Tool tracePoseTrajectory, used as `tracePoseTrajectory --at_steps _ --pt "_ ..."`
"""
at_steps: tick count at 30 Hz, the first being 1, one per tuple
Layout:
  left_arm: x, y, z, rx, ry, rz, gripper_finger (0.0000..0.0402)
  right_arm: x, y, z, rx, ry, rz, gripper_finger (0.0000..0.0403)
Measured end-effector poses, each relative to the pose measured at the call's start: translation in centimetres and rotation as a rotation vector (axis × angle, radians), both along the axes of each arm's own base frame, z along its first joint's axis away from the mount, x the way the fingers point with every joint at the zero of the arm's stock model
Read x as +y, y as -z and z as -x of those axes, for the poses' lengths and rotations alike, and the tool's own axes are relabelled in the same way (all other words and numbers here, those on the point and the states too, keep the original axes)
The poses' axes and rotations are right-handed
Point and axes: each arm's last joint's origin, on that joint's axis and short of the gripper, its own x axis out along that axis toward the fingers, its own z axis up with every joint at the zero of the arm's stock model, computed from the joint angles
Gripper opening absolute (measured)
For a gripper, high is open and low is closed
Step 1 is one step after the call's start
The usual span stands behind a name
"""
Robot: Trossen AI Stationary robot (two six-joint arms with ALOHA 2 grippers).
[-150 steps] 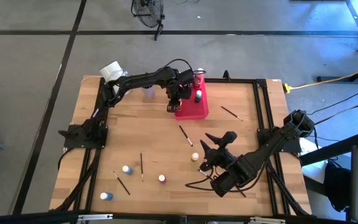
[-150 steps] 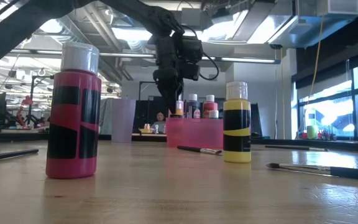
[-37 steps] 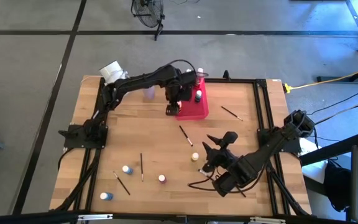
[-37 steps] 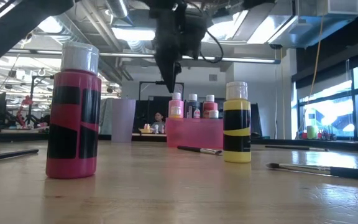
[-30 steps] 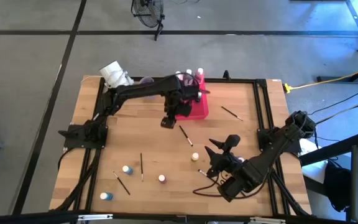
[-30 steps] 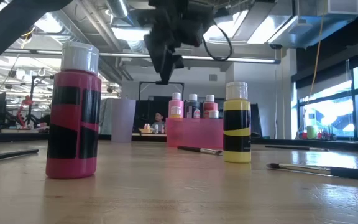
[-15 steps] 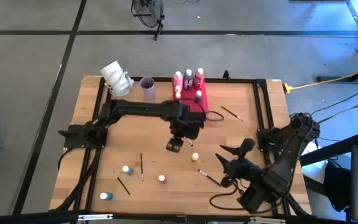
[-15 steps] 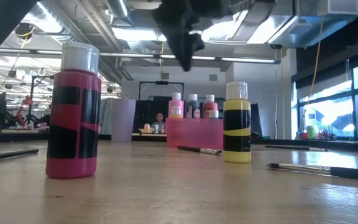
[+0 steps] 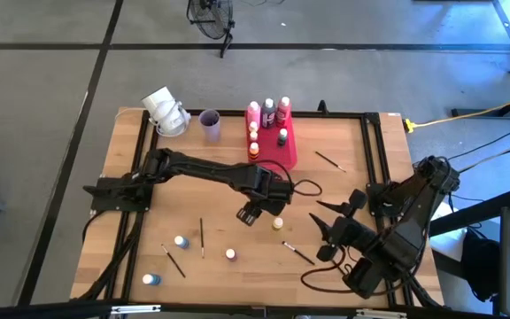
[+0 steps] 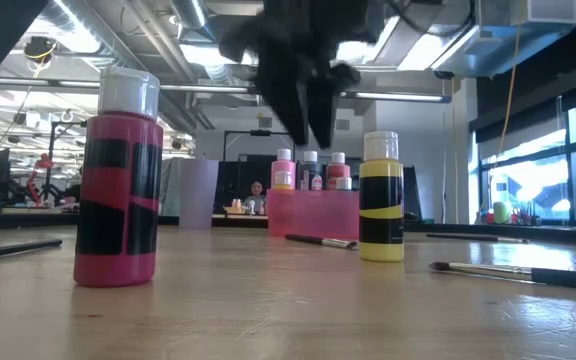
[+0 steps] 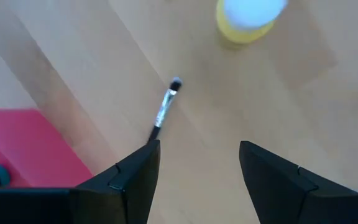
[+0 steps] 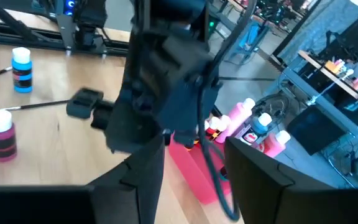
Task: Pick & Place Paint Supplies
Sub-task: Put the black paint brush into the purple cup
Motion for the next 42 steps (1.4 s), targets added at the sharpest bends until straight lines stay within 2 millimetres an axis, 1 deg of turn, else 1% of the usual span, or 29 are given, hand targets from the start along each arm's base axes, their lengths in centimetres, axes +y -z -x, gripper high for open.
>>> tracePoseTrajectory --at_steps 4,6,9,16,18,22,27,35,42 --pt "0.9 2.0 -0.5 -0.035 0.087 -0.030 0.0216 -0.5 0.0 -0.6 -0.002 0.027 -0.003 0.0172" --pt "1.3 2.5 -0.8 -0.065 0.115 -0.040 0.0216 -0.8 0.0 -0.9 -0.004 0.039 -0.004 0.0172" --pt "1.9 2.5 -1.2 -0.105 0.113 -0.030 0.0216 -1.1 0.0 -1.2 -0.003 0.054 -0.003 0.0172" --pt "2.8 2.5 -1.2 -0.106 0.117 0.079 0.0216 -1.3 0.0 -1.4 0.006 0.055 0.007 0.0172" --pt "2.7 2.9 -1.3 -0.101 0.120 0.089 0.0216 -1.3 0.0 -1.4 0.005 0.054 0.005 0.0172" --pt "2.7 4.8 -2.0 -0.074 0.148 0.082 0.0216 -1.2 0.1 -1.5 0.011 0.054 -0.006 0.0172" --pt "2.7 6.8 -2.5 -0.045 0.176 0.056 0.0216 -1.2 0.1 -1.5 0.023 0.053 -0.020 0.0172" --pt "2.6 9.1 -3.0 -0.012 0.198 0.055 0.0216 -1.2 0.2 -1.5 0.024 0.053 -0.020 0.0171" --pt "2.8 9.2 -3.2 -0.024 0.204 0.063 0.0216 -1.3 0.7 -1.7 0.034 0.061 -0.012 0.0171"
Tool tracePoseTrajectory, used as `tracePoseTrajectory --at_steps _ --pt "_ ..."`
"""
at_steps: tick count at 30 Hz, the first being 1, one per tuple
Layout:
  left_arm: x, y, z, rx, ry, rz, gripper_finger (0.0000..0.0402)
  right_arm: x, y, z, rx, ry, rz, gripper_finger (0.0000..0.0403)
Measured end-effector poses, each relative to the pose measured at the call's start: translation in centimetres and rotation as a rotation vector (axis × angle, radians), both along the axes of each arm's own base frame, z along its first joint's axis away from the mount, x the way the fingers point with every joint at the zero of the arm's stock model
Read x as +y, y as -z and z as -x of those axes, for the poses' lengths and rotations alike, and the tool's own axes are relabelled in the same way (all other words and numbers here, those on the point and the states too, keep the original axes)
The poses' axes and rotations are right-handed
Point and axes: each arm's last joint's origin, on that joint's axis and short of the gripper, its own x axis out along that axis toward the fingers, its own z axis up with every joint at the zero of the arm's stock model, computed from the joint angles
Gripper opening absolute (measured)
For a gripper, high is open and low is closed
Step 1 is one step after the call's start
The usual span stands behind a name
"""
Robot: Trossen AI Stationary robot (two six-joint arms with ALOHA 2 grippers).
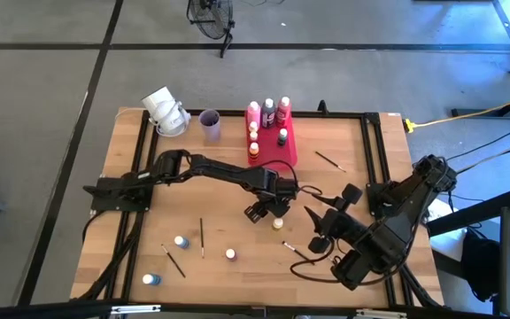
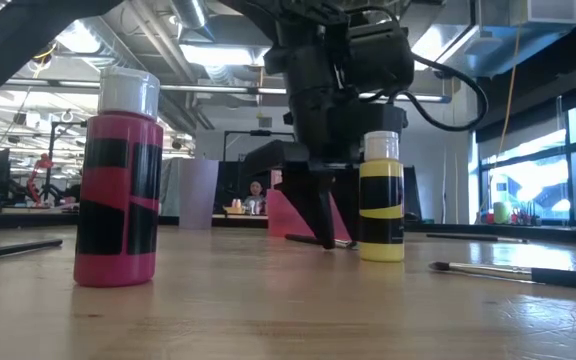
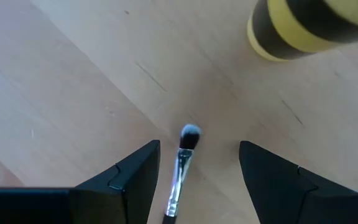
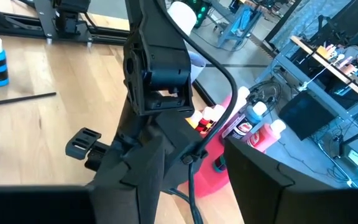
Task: Pick & Place Paint Supplies
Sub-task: Put the black paint brush into the purple cup
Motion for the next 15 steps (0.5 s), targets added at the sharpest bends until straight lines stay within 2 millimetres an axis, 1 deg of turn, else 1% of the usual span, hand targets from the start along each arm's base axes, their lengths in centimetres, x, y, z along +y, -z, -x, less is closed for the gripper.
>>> tracePoseTrajectory --at_steps 3,8,15 --pt "0.4 0.0 0.0 0.003 -0.004 0.017 0.0216 -0.3 0.1 -0.2 0.003 0.012 0.003 0.0171" --pt "1.0 0.5 0.2 0.037 0.000 0.107 0.0216 -0.5 0.1 -0.5 0.002 0.022 0.001 0.0171" --pt "1.7 1.0 0.1 0.046 -0.018 0.113 0.0216 -0.5 0.1 -0.5 0.001 0.023 0.001 0.0171"
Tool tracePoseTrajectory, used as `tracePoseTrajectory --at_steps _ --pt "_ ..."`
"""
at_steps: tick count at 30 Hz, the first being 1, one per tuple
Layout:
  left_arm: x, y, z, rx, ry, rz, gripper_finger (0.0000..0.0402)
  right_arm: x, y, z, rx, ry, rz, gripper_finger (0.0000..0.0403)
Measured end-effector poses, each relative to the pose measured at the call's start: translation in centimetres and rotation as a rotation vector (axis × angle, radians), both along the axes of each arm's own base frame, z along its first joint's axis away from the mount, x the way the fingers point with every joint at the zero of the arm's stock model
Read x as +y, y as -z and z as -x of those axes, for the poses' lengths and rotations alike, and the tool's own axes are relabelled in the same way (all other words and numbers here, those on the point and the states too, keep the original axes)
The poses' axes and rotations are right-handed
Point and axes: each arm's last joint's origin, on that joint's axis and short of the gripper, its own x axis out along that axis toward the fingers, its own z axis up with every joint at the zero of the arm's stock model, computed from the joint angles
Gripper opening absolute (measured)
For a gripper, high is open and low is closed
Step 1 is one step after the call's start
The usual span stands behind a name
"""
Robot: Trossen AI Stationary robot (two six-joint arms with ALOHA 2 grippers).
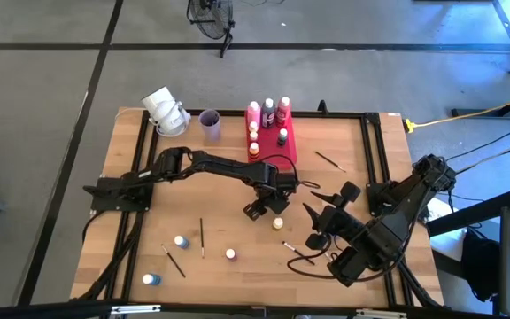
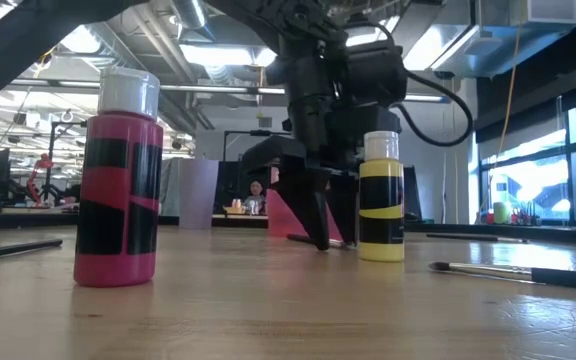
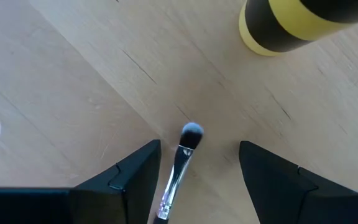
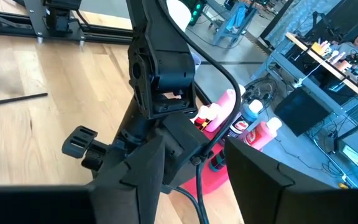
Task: Pick & Place Paint Supplies
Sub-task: Put the black paint brush into the purple cup
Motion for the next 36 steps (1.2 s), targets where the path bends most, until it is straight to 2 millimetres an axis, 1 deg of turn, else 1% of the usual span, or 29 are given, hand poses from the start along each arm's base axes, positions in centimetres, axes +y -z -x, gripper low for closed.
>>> tracePoseTrajectory --at_steps 7,19,36 --pt "0.01 0.09 0.01 0.004 -0.004 -0.004 0.0206 0.01 0.00 -0.01 -0.002 0.000 -0.002 0.0171" --pt "0.01 0.19 0.02 0.005 0.001 -0.014 0.0145 0.02 0.00 -0.02 -0.002 0.000 -0.001 0.0171" --pt "0.05 0.22 -0.03 0.000 0.001 -0.010 0.0080 0.04 -0.01 -0.04 -0.006 0.000 -0.002 0.0172"
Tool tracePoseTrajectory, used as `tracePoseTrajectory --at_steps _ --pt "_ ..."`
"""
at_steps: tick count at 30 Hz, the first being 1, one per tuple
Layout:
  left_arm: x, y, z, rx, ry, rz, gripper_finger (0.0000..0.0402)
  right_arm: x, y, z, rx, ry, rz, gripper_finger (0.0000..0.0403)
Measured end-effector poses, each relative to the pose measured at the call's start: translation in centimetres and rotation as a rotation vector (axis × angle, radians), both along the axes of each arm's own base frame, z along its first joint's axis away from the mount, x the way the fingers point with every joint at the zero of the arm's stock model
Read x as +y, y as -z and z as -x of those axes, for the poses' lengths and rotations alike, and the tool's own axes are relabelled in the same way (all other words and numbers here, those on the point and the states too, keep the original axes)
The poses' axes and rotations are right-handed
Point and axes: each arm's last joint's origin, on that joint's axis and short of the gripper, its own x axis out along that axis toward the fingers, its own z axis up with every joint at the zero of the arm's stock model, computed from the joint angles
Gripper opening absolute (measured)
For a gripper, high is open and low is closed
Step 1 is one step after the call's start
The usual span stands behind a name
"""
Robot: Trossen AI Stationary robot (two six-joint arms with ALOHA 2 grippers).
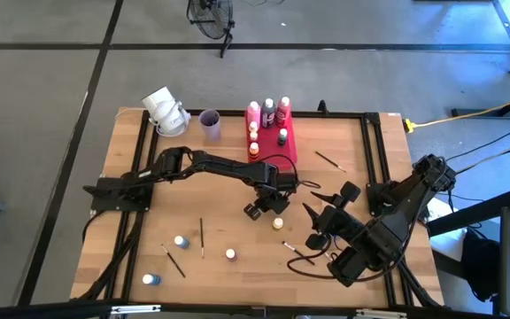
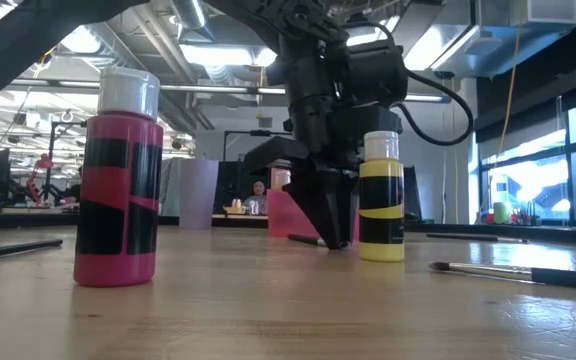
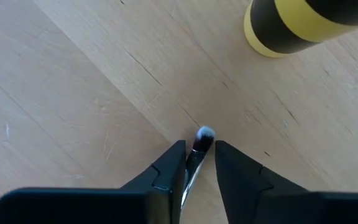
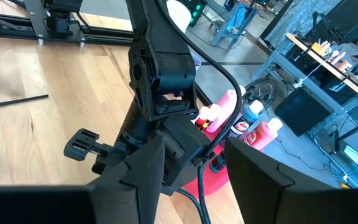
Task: Pick & Place Paint Supplies
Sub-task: Put the black paint brush into the purple cup
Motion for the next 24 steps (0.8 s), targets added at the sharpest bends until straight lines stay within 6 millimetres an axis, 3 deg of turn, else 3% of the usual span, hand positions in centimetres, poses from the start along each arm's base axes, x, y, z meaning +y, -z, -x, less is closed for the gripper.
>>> tracePoseTrajectory --at_steps 15,24 --pt "0.02 0.00 -0.03 -0.008 0.023 -0.018 0.0010 0.06 0.00 -0.06 -0.008 0.000 -0.008 0.0172" --pt "-0.74 -0.08 -0.09 -0.017 0.054 -0.026 0.0006 0.09 0.00 -0.09 -0.009 0.000 -0.014 0.0172"
